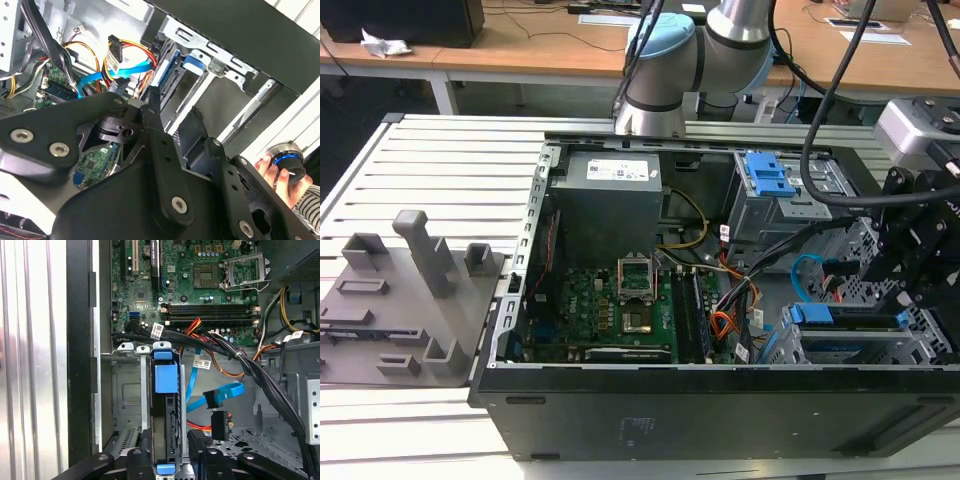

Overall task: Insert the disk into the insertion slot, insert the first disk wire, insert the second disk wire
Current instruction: 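Insert the first disk wire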

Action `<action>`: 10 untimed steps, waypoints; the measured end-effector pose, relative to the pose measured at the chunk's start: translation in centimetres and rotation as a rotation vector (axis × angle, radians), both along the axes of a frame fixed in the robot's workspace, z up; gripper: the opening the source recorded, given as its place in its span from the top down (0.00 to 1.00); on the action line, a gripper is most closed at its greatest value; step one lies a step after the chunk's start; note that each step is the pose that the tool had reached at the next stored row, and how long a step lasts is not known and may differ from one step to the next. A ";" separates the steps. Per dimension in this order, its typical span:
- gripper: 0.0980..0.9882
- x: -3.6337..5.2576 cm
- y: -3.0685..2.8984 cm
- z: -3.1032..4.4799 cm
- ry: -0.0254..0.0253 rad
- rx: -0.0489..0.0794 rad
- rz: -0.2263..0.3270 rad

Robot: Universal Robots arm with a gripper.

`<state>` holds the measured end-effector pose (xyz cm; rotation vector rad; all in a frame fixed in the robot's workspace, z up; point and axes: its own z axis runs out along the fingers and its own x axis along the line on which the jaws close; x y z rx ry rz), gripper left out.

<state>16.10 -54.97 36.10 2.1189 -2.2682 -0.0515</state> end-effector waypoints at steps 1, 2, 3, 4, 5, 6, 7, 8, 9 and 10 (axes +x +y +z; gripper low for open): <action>0.63 0.00 0.29 0.00 0.0000 0.000 0.000; 0.63 0.00 0.54 -0.01 0.0001 0.000 0.000; 0.63 0.00 1.02 0.00 0.0000 -0.001 0.000; 0.63 0.00 1.37 0.00 0.0001 -0.002 0.000; 0.63 0.00 1.69 -0.01 0.0001 -0.002 0.000; 0.63 0.00 2.25 0.00 0.0001 -0.004 0.000; 0.63 0.00 2.54 0.00 0.0000 -0.004 0.000; 0.63 0.00 2.84 -0.01 0.0000 -0.005 0.000; 0.63 0.00 3.23 0.00 0.0001 -0.006 0.000; 0.63 0.00 3.53 0.00 0.0000 -0.007 0.000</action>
